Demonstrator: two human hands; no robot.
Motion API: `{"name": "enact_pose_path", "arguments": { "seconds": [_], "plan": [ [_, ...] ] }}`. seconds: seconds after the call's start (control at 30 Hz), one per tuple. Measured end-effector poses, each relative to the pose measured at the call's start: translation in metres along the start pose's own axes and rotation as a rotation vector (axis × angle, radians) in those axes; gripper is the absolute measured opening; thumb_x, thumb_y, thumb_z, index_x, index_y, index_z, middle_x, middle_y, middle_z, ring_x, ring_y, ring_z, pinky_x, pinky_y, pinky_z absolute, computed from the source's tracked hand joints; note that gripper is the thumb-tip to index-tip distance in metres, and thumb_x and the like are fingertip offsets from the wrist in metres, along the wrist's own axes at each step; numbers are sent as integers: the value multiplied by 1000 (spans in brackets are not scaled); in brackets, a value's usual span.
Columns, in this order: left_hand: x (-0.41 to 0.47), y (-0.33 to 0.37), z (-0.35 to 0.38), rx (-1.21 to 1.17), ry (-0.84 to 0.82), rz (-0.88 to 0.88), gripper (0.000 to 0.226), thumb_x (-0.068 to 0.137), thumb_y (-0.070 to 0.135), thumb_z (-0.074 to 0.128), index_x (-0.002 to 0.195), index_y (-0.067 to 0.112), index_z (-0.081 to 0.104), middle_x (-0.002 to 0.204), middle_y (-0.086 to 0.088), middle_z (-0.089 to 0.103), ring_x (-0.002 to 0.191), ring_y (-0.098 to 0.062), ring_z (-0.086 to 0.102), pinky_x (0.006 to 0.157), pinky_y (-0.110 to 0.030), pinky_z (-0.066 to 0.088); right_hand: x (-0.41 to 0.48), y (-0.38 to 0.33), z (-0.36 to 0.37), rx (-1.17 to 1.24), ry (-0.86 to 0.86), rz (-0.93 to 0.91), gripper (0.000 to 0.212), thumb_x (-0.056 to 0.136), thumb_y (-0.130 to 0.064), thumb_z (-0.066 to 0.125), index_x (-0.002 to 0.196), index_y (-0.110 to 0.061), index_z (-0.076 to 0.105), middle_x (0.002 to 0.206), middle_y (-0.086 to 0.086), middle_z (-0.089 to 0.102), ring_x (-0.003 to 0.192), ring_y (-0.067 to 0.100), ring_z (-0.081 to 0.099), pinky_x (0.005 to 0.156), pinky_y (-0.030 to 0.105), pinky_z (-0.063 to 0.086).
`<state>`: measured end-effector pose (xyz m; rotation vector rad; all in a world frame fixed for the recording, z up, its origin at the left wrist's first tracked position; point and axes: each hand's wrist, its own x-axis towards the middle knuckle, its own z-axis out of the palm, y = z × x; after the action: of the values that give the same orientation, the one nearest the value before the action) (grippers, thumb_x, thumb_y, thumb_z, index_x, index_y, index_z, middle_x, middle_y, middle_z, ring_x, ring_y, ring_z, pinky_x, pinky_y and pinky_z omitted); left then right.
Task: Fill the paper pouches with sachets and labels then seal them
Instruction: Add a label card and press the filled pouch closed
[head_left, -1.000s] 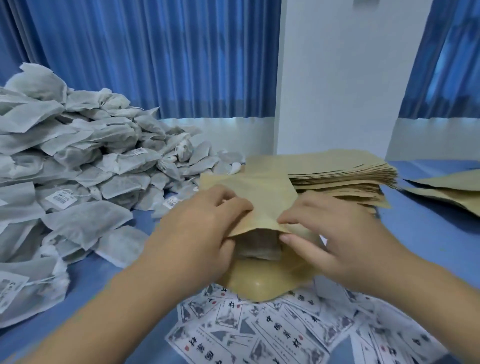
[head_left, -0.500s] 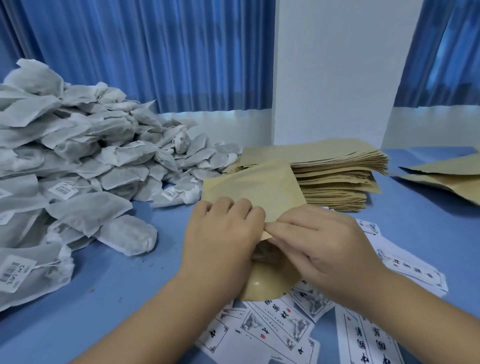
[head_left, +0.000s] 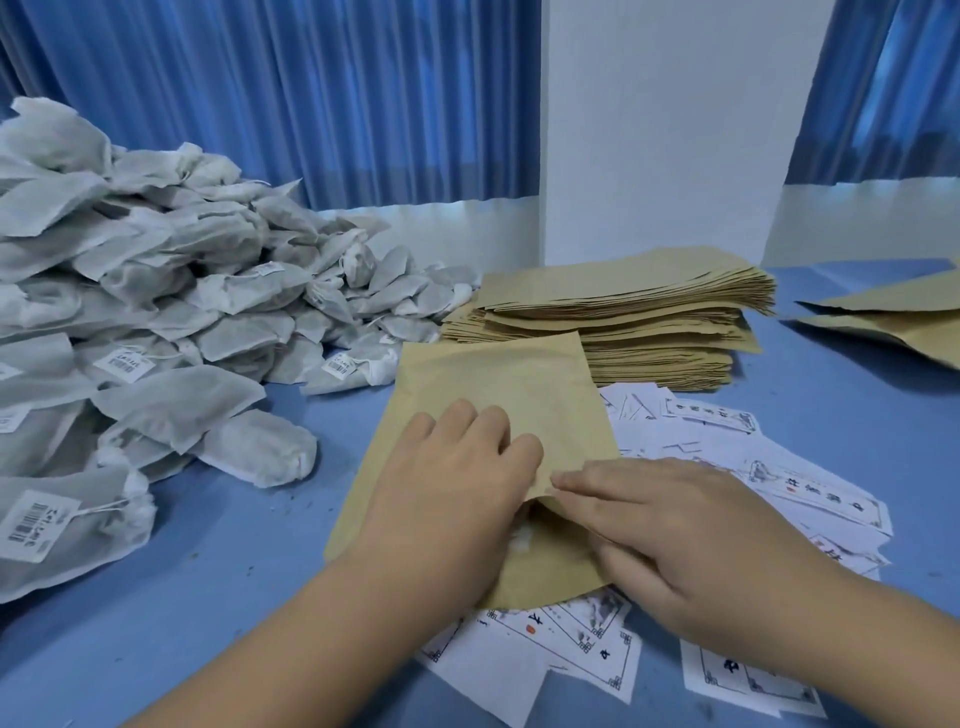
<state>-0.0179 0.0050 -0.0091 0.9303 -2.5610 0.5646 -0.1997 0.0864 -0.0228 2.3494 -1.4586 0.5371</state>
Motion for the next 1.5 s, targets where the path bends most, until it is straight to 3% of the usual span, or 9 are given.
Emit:
{"name": "enact_pose_path", "arguments": {
  "seconds": [0.37, 0.47, 0.53, 0.63, 0.87, 1.07, 1.23, 1.37, 1.5],
  "plan": [
    [3, 1, 10, 32, -71, -10, 22, 62, 6, 75, 72, 19, 61, 69, 3, 56, 65, -22, 54, 46, -28, 39, -6, -7, 1, -21, -84, 29, 30, 80, -30, 60, 105, -26, 75, 106, -12, 73, 92, 13, 71, 64, 27, 60],
    [0, -11, 14, -50, -142, 52, 14, 90, 21, 50, 101, 28, 53, 100, 9, 50, 95, -16, 47, 70, -33, 45, -5, -5, -3, 0, -181, 29, 37, 94, -42, 41, 117, -31, 69, 120, -14, 66, 108, 11, 65, 80, 28, 57],
    [-4, -20, 7, -165, -219, 88, 17, 91, 32, 50, 107, 31, 56, 106, 12, 52, 100, -10, 47, 78, -28, 44, -7, 4, -2, 48, -311, 51, 49, 97, -56, 28, 138, -37, 47, 146, -19, 43, 134, 7, 41, 106, 28, 41],
    [-9, -27, -6, -304, -315, 92, 25, 88, 39, 56, 111, 35, 66, 106, 16, 56, 98, -1, 50, 77, -18, 41, -15, 16, -7, 138, -431, 55, 57, 93, -61, 33, 146, -43, 25, 155, -26, 18, 143, -5, 14, 115, 22, 23],
    [-25, -11, -10, -159, -442, 105, 29, 97, 37, 34, 112, 27, 56, 114, 13, 45, 103, -11, 49, 81, -27, 45, -14, 13, -8, -24, -348, -54, 44, 83, -34, 34, 113, -26, 64, 112, -11, 66, 103, 13, 61, 81, 34, 53],
    [-34, 2, -5, 90, -578, 182, 32, 99, 31, 28, 121, 20, 49, 122, 0, 55, 95, -27, 54, 76, -33, 42, -6, -1, 2, -52, -392, -5, 33, 95, -25, 35, 120, -26, 58, 118, -8, 54, 109, 20, 50, 86, 36, 46],
    [-30, -7, -16, -31, -430, 109, 37, 97, 50, 27, 95, 22, 50, 101, 4, 61, 88, -21, 55, 69, -31, 41, -6, 0, -1, -100, -72, 9, 10, 65, -16, 80, 69, -20, 72, 62, -6, 59, 55, 15, 59, 42, 24, 46],
    [-21, -36, -22, -218, -246, 62, 43, 87, 62, 43, 124, 39, 47, 114, 18, 53, 107, -4, 47, 86, -30, 44, -4, 7, -3, -100, 194, 21, 9, 69, -8, 67, 75, -9, 74, 63, 3, 61, 51, 25, 59, 38, 31, 47],
    [-17, -53, -26, -224, -33, 14, 40, 82, 29, 68, 120, 34, 55, 111, 15, 52, 100, -14, 53, 75, -32, 47, 0, 18, -14, -86, 369, 82, 15, 80, -10, 63, 88, -5, 76, 72, 5, 67, 59, 25, 64, 46, 36, 53]
  ]
}}
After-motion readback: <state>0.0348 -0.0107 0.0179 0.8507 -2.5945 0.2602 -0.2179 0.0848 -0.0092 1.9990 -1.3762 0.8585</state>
